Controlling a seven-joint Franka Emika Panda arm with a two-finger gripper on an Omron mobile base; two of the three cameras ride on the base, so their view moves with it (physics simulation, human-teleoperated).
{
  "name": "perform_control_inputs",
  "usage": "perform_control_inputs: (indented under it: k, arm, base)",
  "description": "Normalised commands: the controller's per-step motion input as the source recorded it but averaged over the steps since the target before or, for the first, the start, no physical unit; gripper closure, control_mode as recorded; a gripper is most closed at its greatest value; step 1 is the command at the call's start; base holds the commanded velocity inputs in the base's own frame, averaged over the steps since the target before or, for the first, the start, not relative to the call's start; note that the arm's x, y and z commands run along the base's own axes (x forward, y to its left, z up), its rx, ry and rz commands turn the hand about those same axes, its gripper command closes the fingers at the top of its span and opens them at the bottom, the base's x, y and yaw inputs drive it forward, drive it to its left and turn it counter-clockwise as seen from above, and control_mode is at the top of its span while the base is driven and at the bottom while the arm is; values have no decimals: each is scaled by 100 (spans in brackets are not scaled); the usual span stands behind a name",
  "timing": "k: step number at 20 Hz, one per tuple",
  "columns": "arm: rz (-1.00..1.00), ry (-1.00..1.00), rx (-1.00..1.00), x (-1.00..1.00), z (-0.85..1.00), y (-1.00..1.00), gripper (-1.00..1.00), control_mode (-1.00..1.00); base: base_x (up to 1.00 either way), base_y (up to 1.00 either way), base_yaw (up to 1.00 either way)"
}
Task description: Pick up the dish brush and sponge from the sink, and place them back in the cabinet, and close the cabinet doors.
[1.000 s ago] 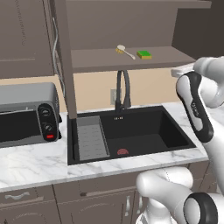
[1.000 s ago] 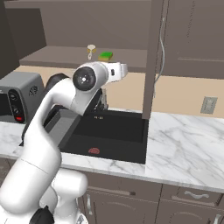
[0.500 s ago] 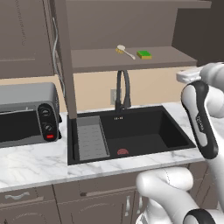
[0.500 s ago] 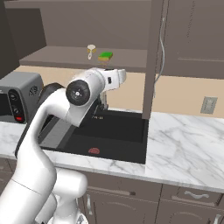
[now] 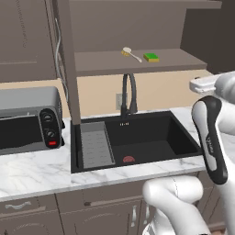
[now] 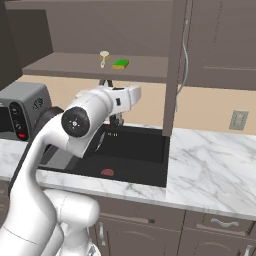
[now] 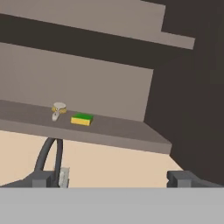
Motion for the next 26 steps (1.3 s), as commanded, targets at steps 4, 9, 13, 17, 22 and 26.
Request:
perform_control_inputs:
  k: [4, 9, 13, 17, 22, 26]
  arm:
    - [0, 0, 0, -45, 5, -11, -100, -100]
    - [0, 0, 0, -42, 8, -6, -100, -100]
    - [-3, 0, 1, -42, 2, 0, -100, -100]
    - [-3, 0, 0, -36, 0, 0, -100, -100]
    - [-3, -3, 2, -39, 0, -4, -100, -100]
    - [0, -2, 0, -33, 0, -5, -100, -100]
  base:
    - [0, 0, 0]
    - [0, 0, 0]
    - [0, 0, 0]
    - [0, 0, 0]
    - [0, 0, 0]
    - [0, 0, 0]
